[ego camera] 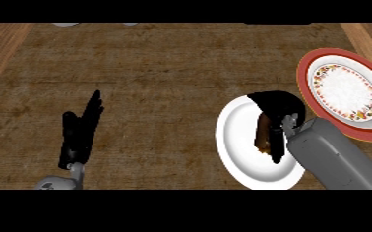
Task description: Pick the sweet potato from the plate and place it in the plate
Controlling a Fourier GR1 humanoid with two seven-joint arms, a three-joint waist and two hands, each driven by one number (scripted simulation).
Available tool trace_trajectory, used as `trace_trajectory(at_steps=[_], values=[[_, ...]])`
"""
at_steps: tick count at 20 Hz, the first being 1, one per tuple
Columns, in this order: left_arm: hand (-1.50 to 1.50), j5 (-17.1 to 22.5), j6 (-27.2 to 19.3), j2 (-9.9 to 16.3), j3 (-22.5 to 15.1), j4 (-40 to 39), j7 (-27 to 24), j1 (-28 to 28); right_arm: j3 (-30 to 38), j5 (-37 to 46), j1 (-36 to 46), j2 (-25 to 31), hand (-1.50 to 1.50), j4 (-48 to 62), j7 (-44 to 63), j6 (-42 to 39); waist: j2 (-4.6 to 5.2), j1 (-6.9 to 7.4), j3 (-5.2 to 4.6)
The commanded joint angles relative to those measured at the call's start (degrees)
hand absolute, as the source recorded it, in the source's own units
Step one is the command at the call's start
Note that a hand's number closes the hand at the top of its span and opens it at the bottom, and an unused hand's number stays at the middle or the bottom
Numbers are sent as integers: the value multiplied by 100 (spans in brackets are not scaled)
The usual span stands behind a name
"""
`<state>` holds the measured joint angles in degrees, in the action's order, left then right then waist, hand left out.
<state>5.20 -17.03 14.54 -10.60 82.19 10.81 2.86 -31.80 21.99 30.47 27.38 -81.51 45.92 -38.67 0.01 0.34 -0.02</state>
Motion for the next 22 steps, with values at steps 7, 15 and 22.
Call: trace_trajectory(at_steps=[7, 15, 22], values=[[0, -69, 362, -58, 439, -119, 15, 24, 594, 692, 210, -497, -150, 707, -464, -690, 2, 1, 2], [0, -466, 339, -347, 222, 535, 186, -435, 751, 1451, -271, -821, -150, 836, -751, -551, -2, 3, 3], [0, -684, 366, -563, 311, 490, 475, -207, 911, 2066, -313, -1064, -150, 1220, -1151, -596, 0, -5, 2]])
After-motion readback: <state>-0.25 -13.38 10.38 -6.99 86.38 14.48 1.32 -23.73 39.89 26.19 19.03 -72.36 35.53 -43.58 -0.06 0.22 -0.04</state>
